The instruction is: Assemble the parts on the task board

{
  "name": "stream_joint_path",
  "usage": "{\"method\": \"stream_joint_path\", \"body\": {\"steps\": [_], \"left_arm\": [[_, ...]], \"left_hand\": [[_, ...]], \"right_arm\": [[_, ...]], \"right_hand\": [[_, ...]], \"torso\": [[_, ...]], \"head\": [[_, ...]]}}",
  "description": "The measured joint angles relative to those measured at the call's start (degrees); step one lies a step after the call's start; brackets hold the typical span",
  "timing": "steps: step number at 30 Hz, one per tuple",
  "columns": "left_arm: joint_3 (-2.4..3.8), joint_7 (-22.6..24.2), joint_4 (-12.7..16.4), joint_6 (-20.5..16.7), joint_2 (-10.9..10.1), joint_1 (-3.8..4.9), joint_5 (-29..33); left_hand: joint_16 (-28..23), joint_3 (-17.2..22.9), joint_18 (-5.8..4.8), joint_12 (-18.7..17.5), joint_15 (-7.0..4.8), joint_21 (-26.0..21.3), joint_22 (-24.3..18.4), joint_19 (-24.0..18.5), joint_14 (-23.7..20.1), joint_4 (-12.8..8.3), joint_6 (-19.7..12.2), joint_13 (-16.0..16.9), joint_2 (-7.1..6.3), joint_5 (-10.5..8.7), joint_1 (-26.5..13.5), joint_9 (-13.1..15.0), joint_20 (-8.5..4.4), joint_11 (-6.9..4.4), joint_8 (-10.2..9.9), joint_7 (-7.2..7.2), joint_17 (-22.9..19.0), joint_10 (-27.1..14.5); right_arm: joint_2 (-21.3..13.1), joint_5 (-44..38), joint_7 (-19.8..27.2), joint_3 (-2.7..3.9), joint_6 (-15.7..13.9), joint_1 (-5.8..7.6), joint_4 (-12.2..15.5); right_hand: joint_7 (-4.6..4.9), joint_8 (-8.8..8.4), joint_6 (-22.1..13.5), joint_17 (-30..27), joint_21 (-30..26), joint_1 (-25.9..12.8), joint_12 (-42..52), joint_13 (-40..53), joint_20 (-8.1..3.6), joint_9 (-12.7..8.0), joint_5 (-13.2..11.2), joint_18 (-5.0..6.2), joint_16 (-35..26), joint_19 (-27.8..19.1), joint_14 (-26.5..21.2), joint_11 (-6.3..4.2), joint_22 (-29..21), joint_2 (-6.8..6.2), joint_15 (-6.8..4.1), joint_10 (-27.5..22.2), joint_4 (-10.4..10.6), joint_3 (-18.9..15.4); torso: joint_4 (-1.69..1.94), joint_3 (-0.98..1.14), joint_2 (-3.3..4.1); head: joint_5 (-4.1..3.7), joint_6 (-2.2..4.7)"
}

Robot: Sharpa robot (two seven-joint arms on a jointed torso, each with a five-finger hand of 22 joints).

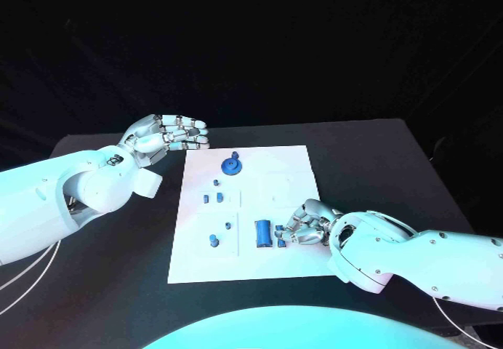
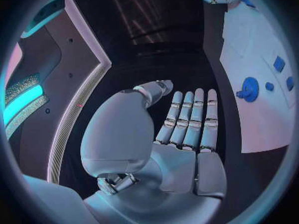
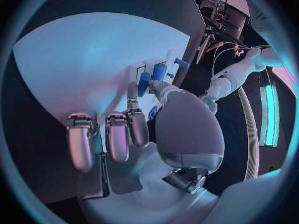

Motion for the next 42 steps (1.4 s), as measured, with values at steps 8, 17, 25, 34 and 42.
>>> {"method": "stream_joint_path", "body": {"steps": [8,17,25,34,42], "left_arm": [[0.00,-0.1,0.0,0.0,0.0,0.00,0.0],[0.00,-0.1,0.0,0.0,0.0,0.00,0.0],[0.00,-0.2,0.0,0.0,0.0,0.00,0.0],[0.00,-0.2,-0.1,0.0,0.0,0.00,0.0],[-0.01,-0.3,-0.1,0.0,0.0,0.00,0.0]], "left_hand": [[0.0,0.0,0.00,0.0,0.00,0.0,0.0,0.0,0.0,0.0,0.0,0.0,0.00,0.00,0.0,0.0,0.00,0.00,0.0,0.00,0.0,0.0],[0.0,0.0,0.00,0.0,0.00,0.0,0.0,0.0,0.0,0.0,0.0,0.0,0.00,0.00,0.0,0.0,0.00,0.00,0.0,0.00,0.0,0.0],[0.0,0.0,0.00,0.0,0.00,-0.4,-0.2,0.0,0.0,0.0,0.0,0.0,0.23,0.00,-0.2,0.0,0.00,0.00,0.0,0.00,0.1,0.0],[0.0,0.0,0.00,0.0,0.00,-0.4,-0.2,0.0,0.0,0.0,0.0,0.0,0.23,0.00,-0.2,0.0,0.00,0.00,0.0,0.00,0.1,0.0],[0.0,0.0,0.00,0.0,0.00,-0.4,-0.2,0.4,0.0,0.0,0.0,0.0,0.23,0.00,-0.2,0.0,0.00,0.00,0.2,0.00,0.1,0.0]], "right_arm": [[0.0,-0.1,0.0,0.02,0.2,0.02,-0.1],[-0.2,-0.1,0.1,-0.02,0.7,-0.01,-0.1],[-1.0,-0.1,0.8,-0.07,2.0,-0.10,0.2],[-1.2,0.2,1.8,-0.06,3.0,-0.21,0.1],[-0.7,0.6,2.4,-0.06,3.3,-0.22,-0.9]], "right_hand": [[0.09,-0.23,0.1,0.0,0.0,-0.2,-0.1,0.0,0.00,-0.1,-1.9,0.00,0.0,0.0,0.0,0.00,0.0,0.21,0.00,0.0,0.0,-2.1],[0.09,-0.55,0.1,0.0,0.0,-0.2,-0.1,0.0,0.00,-0.5,-2.2,0.00,0.0,0.0,0.0,0.00,0.0,0.19,0.00,0.0,-0.3,-2.9],[0.08,-0.80,0.1,0.0,0.0,4.8,-0.4,0.0,0.00,-0.5,-6.7,0.00,0.0,0.0,0.0,0.00,0.0,0.36,0.00,0.0,-0.2,-6.6],[0.29,-0.91,0.3,0.0,0.0,4.3,-0.4,0.0,0.00,-0.8,-12.5,0.00,0.0,0.0,0.0,0.00,0.0,4.29,0.00,0.0,0.2,-16.5],[0.29,-1.11,0.3,0.0,0.0,4.9,-0.4,0.0,0.00,-0.7,-12.5,0.00,0.0,0.0,0.0,0.00,0.0,5.52,0.00,0.0,0.1,-17.3]], "torso": [[-0.01,-0.01,0.00],[-0.01,-0.01,-0.01],[-0.02,0.03,-0.03],[-0.07,0.05,-0.03],[-0.01,0.04,0.00]], "head": [[0.08,-0.07],[0.09,-0.15],[0.14,-0.16],[0.19,-0.07],[0.09,-0.03]]}}
